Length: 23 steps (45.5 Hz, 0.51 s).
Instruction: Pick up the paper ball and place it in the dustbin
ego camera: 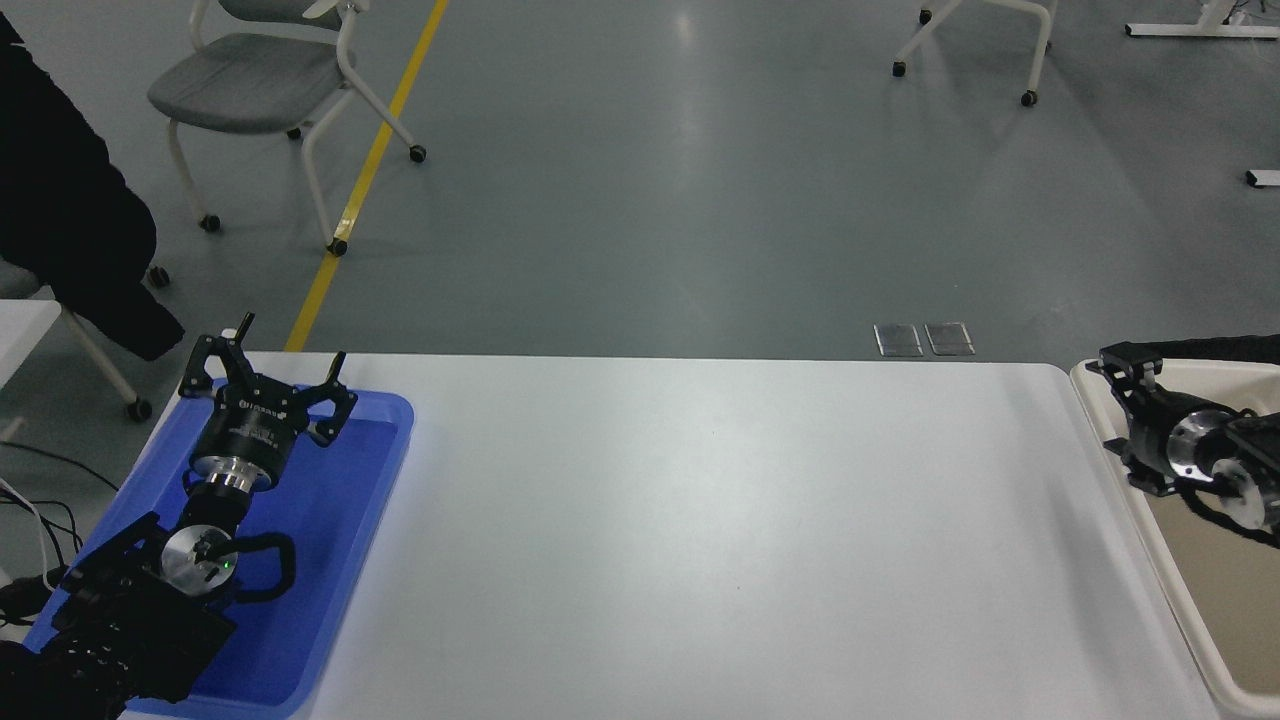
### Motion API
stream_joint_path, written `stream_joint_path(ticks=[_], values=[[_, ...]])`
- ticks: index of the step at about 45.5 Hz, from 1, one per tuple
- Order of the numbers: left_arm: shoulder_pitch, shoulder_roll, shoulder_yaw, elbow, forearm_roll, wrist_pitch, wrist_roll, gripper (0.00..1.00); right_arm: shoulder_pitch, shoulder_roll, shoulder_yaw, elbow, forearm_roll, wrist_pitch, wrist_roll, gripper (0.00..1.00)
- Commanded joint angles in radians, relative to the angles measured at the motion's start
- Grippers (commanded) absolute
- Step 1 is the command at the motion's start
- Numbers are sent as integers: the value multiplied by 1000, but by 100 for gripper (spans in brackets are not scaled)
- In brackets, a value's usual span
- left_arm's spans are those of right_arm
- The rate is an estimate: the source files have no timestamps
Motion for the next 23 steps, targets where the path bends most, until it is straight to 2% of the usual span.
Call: stream_joint_path(ticks=[1,13,23], values=[[0,0,0,0,0,0,1,100,-1,144,180,164,200,2,0,100],[0,0,0,0,0,0,1,100,-32,373,286,169,277,28,2,100],[0,0,0,0,0,0,1,100,-107,388,331,151,408,94,2,100]])
